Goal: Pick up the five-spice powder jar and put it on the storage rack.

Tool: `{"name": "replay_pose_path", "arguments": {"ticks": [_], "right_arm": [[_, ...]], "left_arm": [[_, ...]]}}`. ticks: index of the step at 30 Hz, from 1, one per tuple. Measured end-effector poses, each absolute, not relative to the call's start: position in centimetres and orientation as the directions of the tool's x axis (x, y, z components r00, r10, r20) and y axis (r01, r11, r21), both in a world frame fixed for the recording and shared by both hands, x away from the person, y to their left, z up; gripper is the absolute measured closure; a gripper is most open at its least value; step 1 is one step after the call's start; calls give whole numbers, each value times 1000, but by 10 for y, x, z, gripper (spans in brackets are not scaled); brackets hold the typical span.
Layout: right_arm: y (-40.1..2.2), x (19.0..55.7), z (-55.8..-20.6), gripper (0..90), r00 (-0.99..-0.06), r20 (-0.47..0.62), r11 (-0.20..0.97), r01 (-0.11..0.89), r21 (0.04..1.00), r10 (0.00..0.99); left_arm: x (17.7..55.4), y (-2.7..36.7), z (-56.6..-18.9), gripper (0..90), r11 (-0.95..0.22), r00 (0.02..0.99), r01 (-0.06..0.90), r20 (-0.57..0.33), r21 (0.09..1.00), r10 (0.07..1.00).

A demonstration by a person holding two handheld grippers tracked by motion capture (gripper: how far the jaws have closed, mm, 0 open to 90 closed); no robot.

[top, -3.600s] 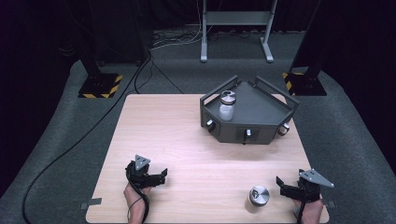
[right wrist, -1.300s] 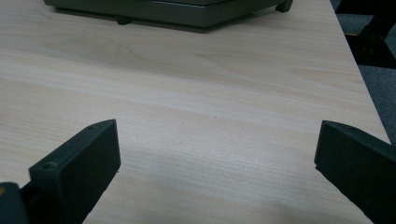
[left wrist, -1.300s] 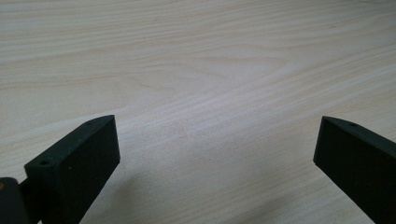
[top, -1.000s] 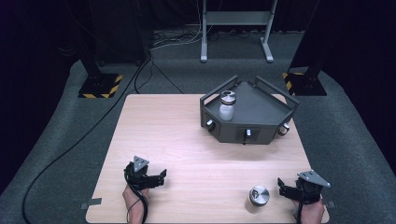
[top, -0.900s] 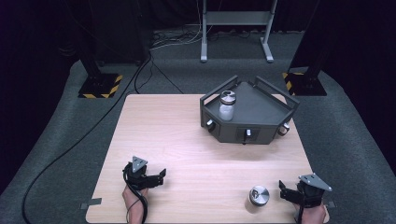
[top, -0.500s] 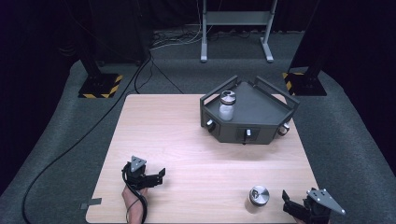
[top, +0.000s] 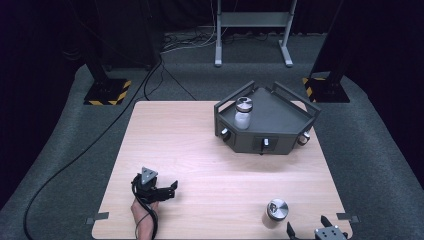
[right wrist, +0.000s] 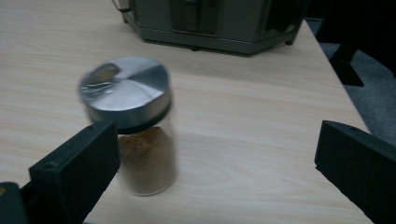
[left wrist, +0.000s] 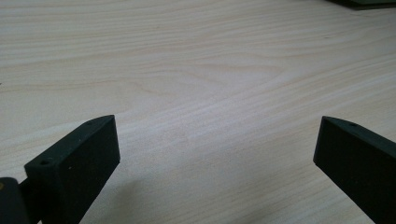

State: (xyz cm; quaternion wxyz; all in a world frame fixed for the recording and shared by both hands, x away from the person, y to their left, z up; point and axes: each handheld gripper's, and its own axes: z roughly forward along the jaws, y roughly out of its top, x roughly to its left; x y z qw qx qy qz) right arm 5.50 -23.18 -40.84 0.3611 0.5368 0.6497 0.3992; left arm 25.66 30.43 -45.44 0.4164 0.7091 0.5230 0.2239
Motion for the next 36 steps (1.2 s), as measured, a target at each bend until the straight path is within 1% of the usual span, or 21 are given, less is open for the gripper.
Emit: {"name": "replay_pose_path", "arguments": {"ticks": [2,5,8,10,12,15,22,33,34,35,36], "right_arm": [[-224,53,-412,0,-179,-49,117,398,910,983],[-209,56,-419,0,-190,-93,160,376,913,977],[-205,66,-425,0,-229,-81,166,381,910,970],[-205,74,-436,0,-260,-66,161,365,917,963],[-202,82,-447,0,-270,-72,167,351,921,960],[-203,96,-457,0,-297,-56,166,361,918,953],[-200,123,-466,0,-299,-24,155,422,893,954],[-208,126,-475,0,-305,17,123,433,893,952],[-208,127,-475,40,-308,16,125,434,892,951],[-208,127,-475,40,-308,16,125,434,892,951],[-209,126,-477,92,-309,15,125,429,895,951]], "left_arm": [[256,304,-455,2,-105,351,554,-118,826,929],[256,304,-455,2,-105,351,554,-117,826,929],[256,304,-455,2,-104,351,553,-117,827,929],[256,304,-455,2,-101,349,552,-119,827,929],[256,305,-455,2,-100,350,551,-121,828,929],[255,305,-455,2,-98,351,550,-124,829,928],[256,305,-455,2,-99,352,551,-123,829,928],[257,305,-455,2,-105,354,555,-120,825,927],[257,305,-455,2,-106,354,555,-120,825,927],[257,305,-455,2,-106,354,555,-120,825,927],[257,305,-454,2,-107,356,555,-119,825,927]]}}
